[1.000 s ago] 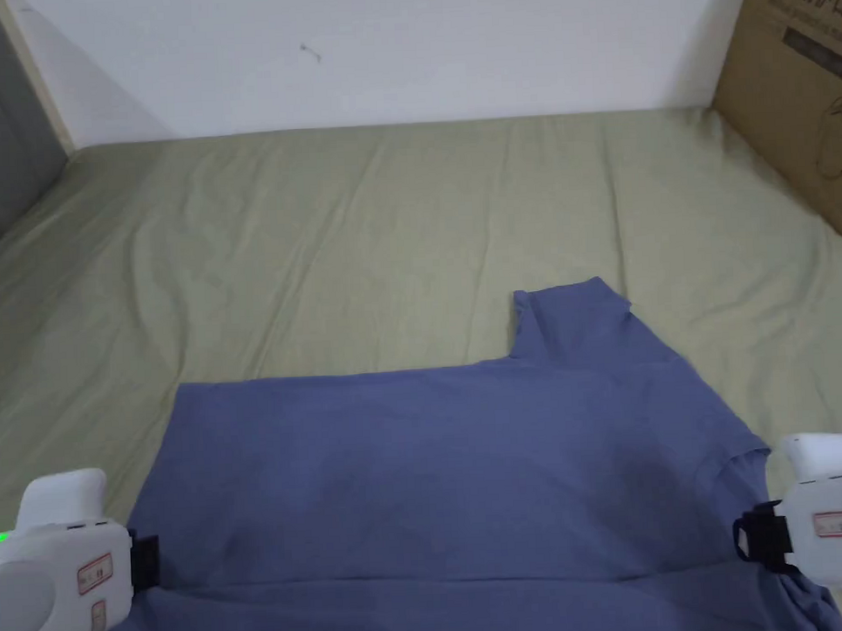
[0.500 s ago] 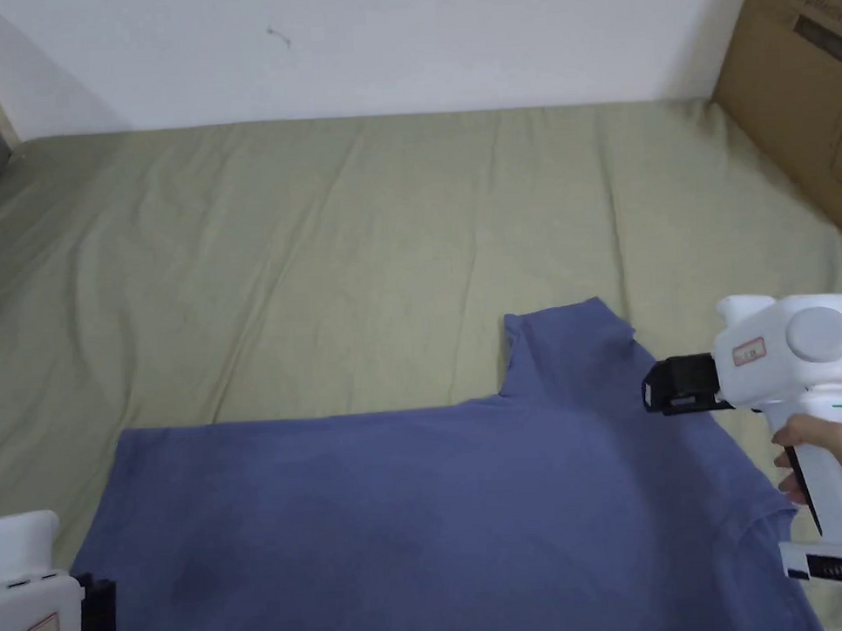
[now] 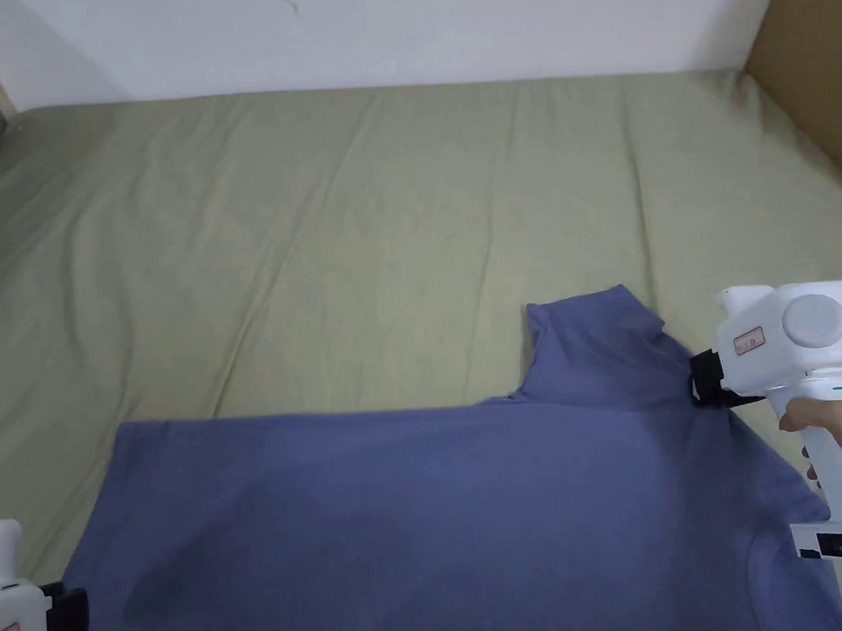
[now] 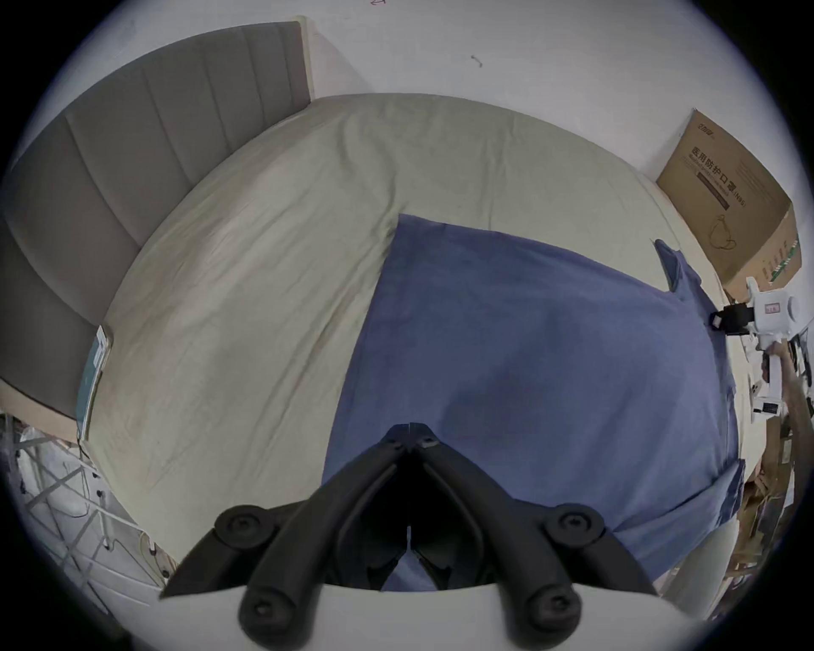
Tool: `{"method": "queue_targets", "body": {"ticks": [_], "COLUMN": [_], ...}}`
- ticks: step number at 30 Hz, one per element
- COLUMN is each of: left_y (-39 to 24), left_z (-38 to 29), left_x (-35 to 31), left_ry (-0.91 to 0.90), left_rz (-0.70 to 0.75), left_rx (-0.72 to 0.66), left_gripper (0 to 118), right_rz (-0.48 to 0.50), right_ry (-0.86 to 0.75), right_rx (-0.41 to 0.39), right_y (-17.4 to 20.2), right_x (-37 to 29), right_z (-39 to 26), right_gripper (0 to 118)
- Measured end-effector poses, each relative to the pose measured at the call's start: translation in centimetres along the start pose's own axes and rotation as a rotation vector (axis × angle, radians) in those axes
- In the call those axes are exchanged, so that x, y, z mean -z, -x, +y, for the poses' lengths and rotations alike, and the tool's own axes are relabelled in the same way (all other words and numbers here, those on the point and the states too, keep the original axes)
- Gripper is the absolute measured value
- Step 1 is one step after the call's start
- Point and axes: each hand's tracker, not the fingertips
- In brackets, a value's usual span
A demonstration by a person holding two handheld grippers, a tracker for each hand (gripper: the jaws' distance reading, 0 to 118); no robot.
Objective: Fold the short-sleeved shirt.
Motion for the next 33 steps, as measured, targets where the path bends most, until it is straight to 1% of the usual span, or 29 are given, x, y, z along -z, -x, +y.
{"method": "queue_targets", "body": {"ticks": [1,4,8,12,13,16,17,18,20,22,24,26,27,28,30,31,33], "left_y": [-0.1,0.2,0.6,0.5,0.5,0.2,0.0,-0.2,-0.5,-0.5,-0.1,-0.2,-0.7,-1.1,-2.0,-2.4,-2.3], "left_z": [0.1,0.5,2.0,5.4,6.6,10.5,11.5,12.3,14.0,14.8,15.0,15.1,14.8,14.6,14.6,14.7,15.2], "left_x": [0.0,-0.2,0.4,1.8,2.5,5.1,6.3,7.2,9.3,11.1,12.7,13.9,14.0,14.0,13.2,12.4,11.9], "left_ry": [-0.004,-0.013,-0.027,-0.035,-0.04,-0.034,-0.03,-0.032,-0.019,0.004,0.042,0.083,0.09,0.072,0.05,0.048,0.05], "left_rz": [0.002,0.0,0.008,-0.01,-0.017,-0.034,-0.04,-0.039,-0.017,-0.009,-0.019,-0.029,0.033,0.043,0.057,0.06,0.027], "left_rx": [-0.001,-0.011,-0.01,0.003,-0.006,-0.037,-0.041,-0.045,-0.047,-0.061,-0.108,-0.124,-0.102,-0.045,0.056,0.094,0.054], "left_gripper": [0,0,0,0,7,93,113,113,106,106,99,80,77,69,16,1,1], "right_rz": [-0.029,-0.086,-0.081,-0.074,-0.072,-0.073,-0.074,-0.073,-0.072,-0.071,-0.067,-0.065,-0.068,-0.066,-0.066,-0.067,-0.053], "right_ry": [0.009,0.009,-0.002,-0.006,-0.006,-0.003,-0.004,-0.003,0.003,0.004,0.006,0.011,0.015,0.017,0.018,0.016,0.006], "right_rx": [0.003,-0.038,-0.037,-0.029,-0.031,-0.036,-0.037,-0.036,-0.032,-0.03,-0.021,-0.02,-0.023,-0.024,-0.03,-0.032,-0.017], "right_y": [0.0,0.9,1.6,1.2,0.8,0.8,0.8,0.7,0.6,0.5,0.4,0.3,0.4,0.4,0.3,0.3,0.2], "right_x": [-0.1,0.1,-0.2,-0.6,-0.7,-0.7,-0.8,-0.7,-0.6,-0.5,-0.2,0.0,0.1,0.2,0.1,0.1,-0.3], "right_z": [0.3,0.3,-0.2,-0.1,0.0,-0.1,-0.1,-0.1,-0.1,-0.1,-0.2,-0.2,-0.3,-0.4,-0.3,-0.2,0.1], "right_gripper": [1,1,1,1,1,1,1,1,1,1,1,1,1,1,1,1,1]}}
